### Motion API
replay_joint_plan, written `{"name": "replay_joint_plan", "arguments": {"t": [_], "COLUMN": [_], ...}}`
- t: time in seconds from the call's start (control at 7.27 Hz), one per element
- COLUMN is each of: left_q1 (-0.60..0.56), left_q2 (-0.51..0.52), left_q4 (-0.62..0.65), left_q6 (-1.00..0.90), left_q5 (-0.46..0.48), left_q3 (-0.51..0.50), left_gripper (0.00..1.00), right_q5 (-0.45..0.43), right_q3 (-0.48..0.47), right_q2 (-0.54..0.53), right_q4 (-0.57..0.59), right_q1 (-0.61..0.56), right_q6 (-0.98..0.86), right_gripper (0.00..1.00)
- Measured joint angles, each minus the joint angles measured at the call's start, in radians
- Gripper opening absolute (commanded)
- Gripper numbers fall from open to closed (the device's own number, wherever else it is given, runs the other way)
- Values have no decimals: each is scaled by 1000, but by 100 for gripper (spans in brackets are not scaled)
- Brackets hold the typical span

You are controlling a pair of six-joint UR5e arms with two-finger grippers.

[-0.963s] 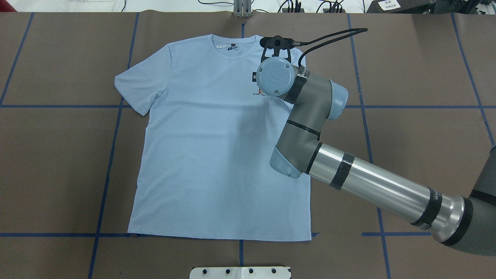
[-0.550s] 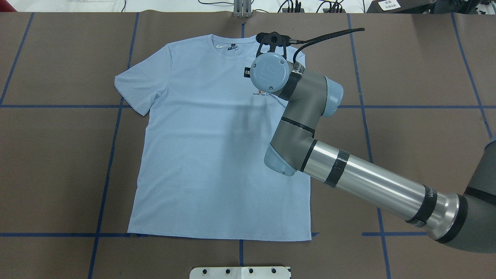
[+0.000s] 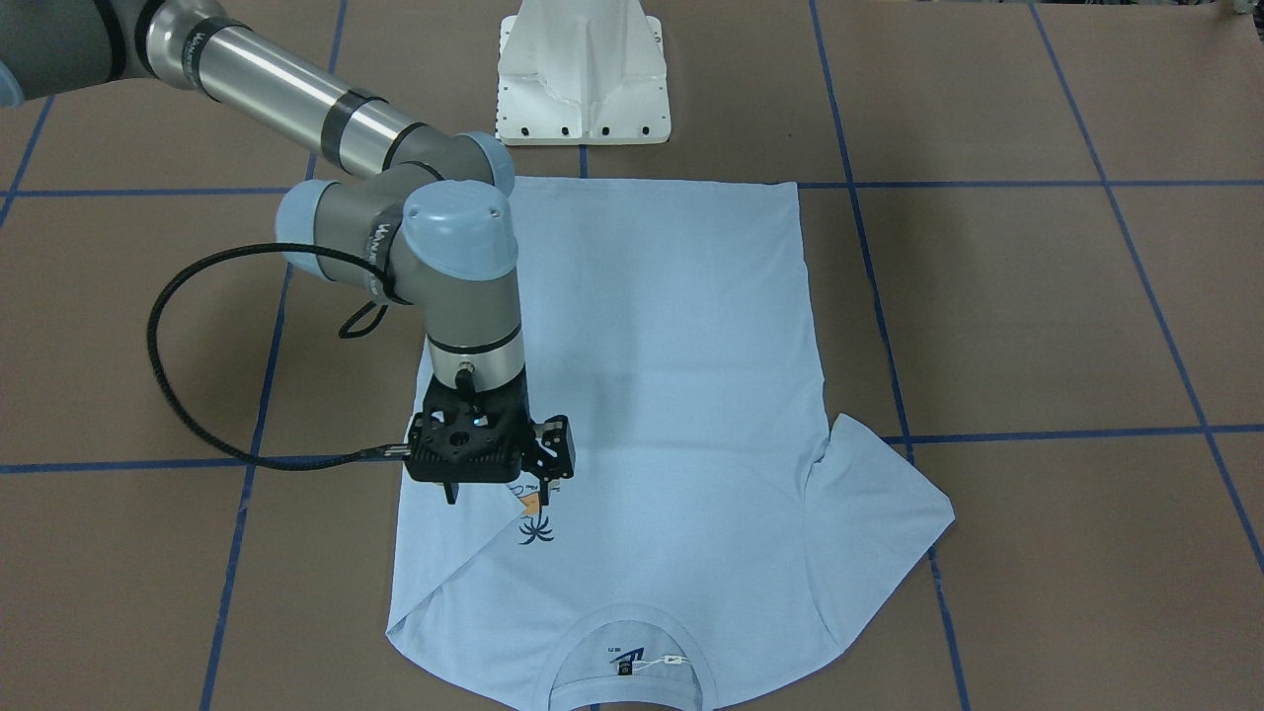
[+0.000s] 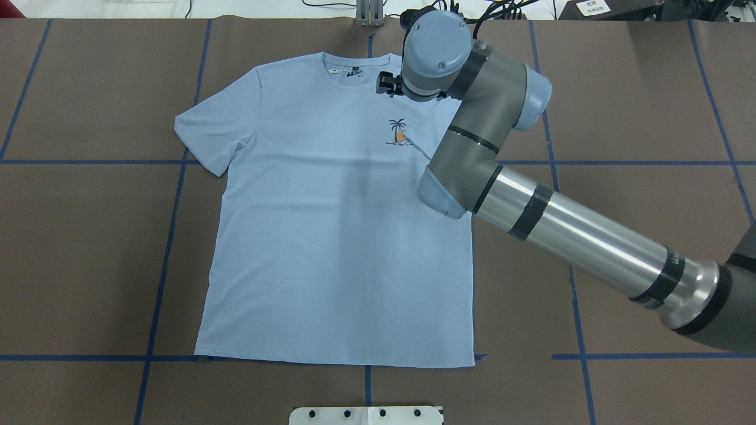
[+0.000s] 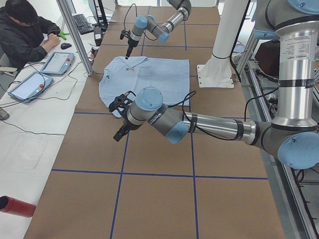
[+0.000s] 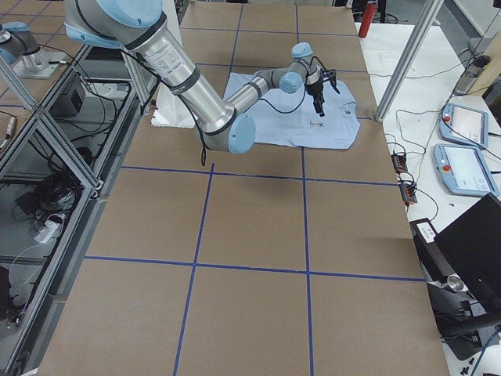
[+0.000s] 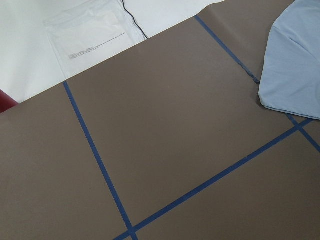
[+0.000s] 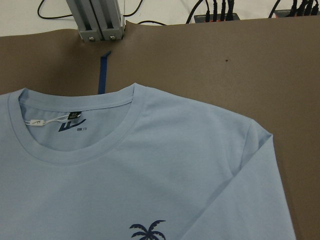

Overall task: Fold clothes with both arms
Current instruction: 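Retract the right arm away from the shirt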

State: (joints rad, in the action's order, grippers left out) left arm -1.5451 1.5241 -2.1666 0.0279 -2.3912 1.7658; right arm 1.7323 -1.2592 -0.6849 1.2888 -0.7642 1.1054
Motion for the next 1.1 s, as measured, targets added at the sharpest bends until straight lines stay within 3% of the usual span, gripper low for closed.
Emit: {"name": "replay_joint_plan", "arguments": {"t": [0.14, 0.55, 0.69, 1.1], "left_q1": [42, 173, 227, 387], "left_q2": [32, 124, 164, 305], "left_q4": [-9, -39, -51, -188], "left_q6": [73, 375, 490, 772], "left_q5": [12, 135, 179, 317], "left_q3": [-16, -53, -80, -261], "left_gripper": [100, 70, 66, 64], "right_q5": [103, 326, 392, 533], "right_q3": [-9, -78, -106, -142], "right_q2": [-20, -170, -228, -366], "right_q4": [0, 0, 0, -3], "right_q1": [-66, -268, -338, -518], "right_q6": [-82, -394, -497, -770], "right_gripper": [100, 100, 100, 100]}}
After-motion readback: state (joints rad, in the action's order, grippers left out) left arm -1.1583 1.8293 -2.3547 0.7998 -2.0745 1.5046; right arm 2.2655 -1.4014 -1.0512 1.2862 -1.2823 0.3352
